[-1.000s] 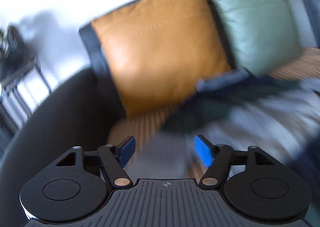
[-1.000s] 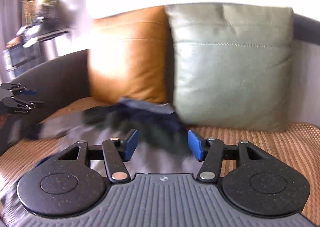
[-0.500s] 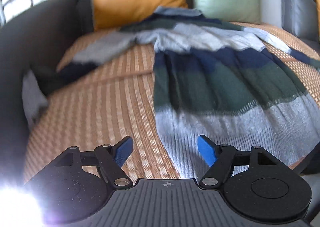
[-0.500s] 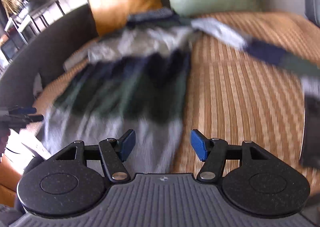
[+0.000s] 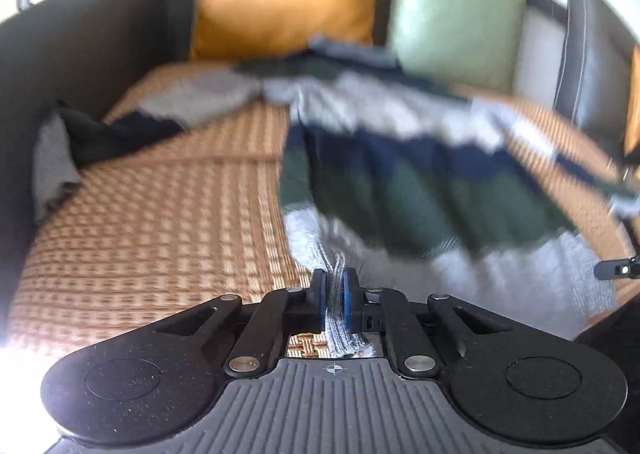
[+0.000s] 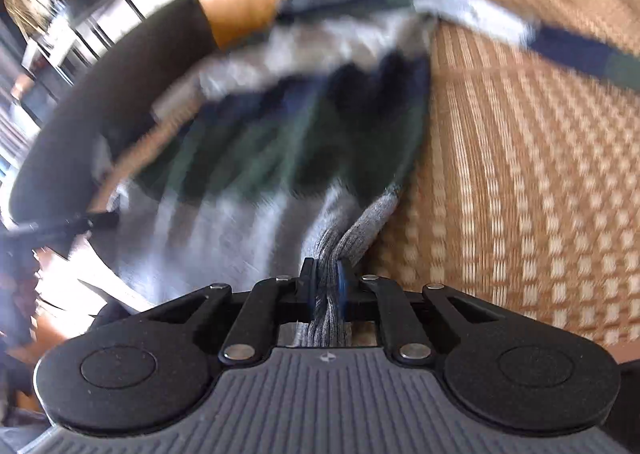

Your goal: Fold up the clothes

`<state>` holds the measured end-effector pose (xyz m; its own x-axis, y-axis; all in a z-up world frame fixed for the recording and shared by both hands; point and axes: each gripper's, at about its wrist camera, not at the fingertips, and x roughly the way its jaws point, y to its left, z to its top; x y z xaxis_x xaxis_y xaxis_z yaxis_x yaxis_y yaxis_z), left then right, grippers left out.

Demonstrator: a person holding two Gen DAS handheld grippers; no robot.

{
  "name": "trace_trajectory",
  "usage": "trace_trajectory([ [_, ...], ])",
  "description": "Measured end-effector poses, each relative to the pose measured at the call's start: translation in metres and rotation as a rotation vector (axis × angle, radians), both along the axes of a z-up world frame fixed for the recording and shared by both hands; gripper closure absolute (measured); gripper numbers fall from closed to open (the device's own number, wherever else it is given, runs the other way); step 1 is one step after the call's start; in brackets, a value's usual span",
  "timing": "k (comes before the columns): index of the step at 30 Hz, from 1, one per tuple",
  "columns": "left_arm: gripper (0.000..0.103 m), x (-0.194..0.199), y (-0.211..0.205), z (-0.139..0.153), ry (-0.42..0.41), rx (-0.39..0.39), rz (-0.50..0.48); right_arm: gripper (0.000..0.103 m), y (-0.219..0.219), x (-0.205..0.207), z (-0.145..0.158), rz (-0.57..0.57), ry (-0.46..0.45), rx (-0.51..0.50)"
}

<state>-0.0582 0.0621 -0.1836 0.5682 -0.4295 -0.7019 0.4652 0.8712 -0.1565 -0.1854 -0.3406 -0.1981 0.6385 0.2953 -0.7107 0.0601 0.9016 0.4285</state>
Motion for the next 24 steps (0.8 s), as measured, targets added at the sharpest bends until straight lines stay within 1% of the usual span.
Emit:
trace_trajectory([
  [2, 0.101, -0.015, 0.019, 0.017, -0.011, -0.059, 0.041, 0.092, -0.006, -0.009, 0.025, 0.008, -0.055, -0.004],
  [3, 0.101, -0.023, 0.027, 0.022, -0.008, -0.077, 0.058, 0.093, -0.009, -0.011, 0.03, 0.008, -0.054, -0.007],
  [5, 0.102, -0.038, 0.041, 0.023, 0.008, -0.095, 0.084, 0.094, -0.017, -0.015, 0.041, 0.008, -0.052, -0.012],
  [6, 0.102, -0.043, 0.043, 0.018, 0.021, -0.079, 0.09, 0.094, -0.021, -0.017, 0.046, 0.008, -0.051, -0.015],
  [8, 0.101, -0.049, 0.045, 0.004, 0.065, -0.042, 0.091, 0.094, -0.022, -0.018, 0.037, 0.029, 0.006, -0.027],
  [11, 0.1, -0.047, 0.041, -0.026, 0.153, -0.005, 0.104, 0.093, -0.017, -0.014, 0.006, 0.051, 0.13, -0.034],
  [12, 0.097, -0.045, 0.038, -0.034, 0.179, 0.012, 0.102, 0.093, -0.016, -0.013, -0.004, 0.051, 0.157, -0.034],
  [13, 0.071, -0.043, 0.037, -0.038, 0.199, 0.027, 0.105, 0.092, -0.015, -0.012, -0.012, 0.049, 0.183, -0.033],
  [14, 0.07, -0.043, 0.036, -0.038, 0.206, 0.041, 0.12, 0.088, -0.015, -0.011, -0.015, 0.047, 0.192, -0.029],
  [15, 0.062, -0.042, 0.036, -0.036, 0.206, 0.051, 0.131, 0.086, -0.015, -0.011, -0.018, 0.045, 0.199, -0.027],
  [16, 0.053, -0.042, 0.037, -0.029, 0.184, 0.046, 0.132, 0.076, -0.018, -0.011, -0.011, 0.04, 0.181, -0.034],
  [17, 0.048, -0.042, 0.038, -0.018, 0.153, 0.038, 0.132, 0.061, -0.02, -0.011, -0.003, 0.035, 0.161, -0.042],
  [18, 0.043, -0.041, 0.038, -0.008, 0.124, 0.035, 0.136, 0.055, -0.026, -0.011, 0.008, 0.028, 0.125, -0.051],
  [19, 0.043, -0.039, 0.037, 0.002, 0.095, 0.03, 0.136, 0.051, -0.032, -0.011, 0.02, 0.021, 0.089, -0.059],
  [22, 0.042, -0.022, 0.018, 0.029, 0.028, -0.012, 0.096, 0.051, -0.055, 0.003, 0.053, 0.008, -0.008, -0.103],
  [24, 0.043, -0.001, -0.007, 0.04, 0.012, -0.051, 0.067, 0.051, -0.067, 0.02, 0.068, 0.007, -0.061, -0.157],
])
